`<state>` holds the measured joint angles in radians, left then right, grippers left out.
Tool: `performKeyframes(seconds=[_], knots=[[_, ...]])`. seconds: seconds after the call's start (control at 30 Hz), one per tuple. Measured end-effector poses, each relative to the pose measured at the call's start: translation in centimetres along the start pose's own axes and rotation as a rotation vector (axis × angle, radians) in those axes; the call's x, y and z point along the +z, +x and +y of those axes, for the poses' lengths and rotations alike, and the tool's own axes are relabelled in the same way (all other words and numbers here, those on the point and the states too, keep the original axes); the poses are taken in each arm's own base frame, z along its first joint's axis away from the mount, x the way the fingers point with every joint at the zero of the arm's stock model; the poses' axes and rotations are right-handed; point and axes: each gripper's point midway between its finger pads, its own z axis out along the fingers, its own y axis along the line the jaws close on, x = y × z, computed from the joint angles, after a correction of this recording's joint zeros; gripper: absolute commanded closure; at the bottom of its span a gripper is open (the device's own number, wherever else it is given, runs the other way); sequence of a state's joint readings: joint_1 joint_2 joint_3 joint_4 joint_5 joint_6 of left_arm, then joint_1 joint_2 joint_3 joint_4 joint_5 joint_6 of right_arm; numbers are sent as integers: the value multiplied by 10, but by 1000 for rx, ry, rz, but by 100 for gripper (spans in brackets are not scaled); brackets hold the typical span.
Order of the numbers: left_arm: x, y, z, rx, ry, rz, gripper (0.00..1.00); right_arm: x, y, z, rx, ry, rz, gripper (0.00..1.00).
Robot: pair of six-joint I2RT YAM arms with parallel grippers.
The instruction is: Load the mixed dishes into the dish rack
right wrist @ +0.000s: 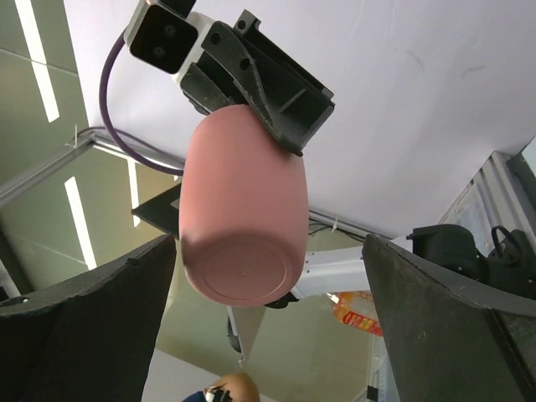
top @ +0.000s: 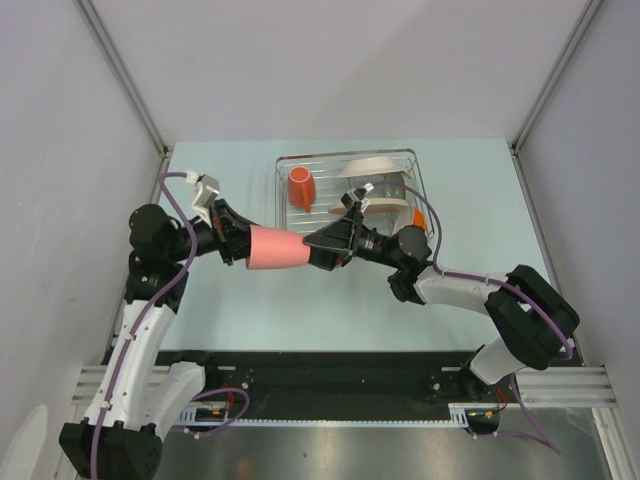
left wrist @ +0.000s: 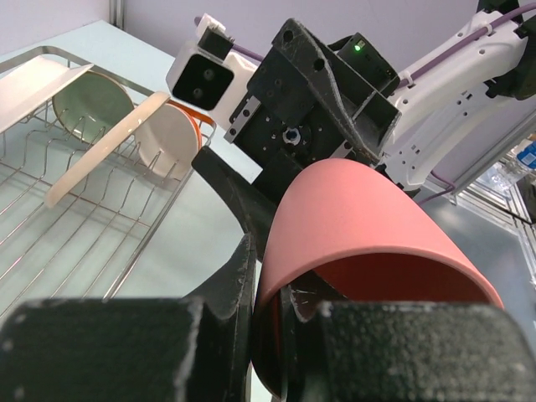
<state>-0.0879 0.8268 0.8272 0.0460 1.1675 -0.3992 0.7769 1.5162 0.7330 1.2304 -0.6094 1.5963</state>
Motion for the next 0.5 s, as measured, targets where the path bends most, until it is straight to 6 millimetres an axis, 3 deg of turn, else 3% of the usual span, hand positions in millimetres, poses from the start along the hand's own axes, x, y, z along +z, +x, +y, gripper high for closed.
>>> performKeyframes(seconds=[0.5], knots=[[0, 5, 0, 24, 1, 5, 100, 15, 12, 7, 22, -50, 12, 0]])
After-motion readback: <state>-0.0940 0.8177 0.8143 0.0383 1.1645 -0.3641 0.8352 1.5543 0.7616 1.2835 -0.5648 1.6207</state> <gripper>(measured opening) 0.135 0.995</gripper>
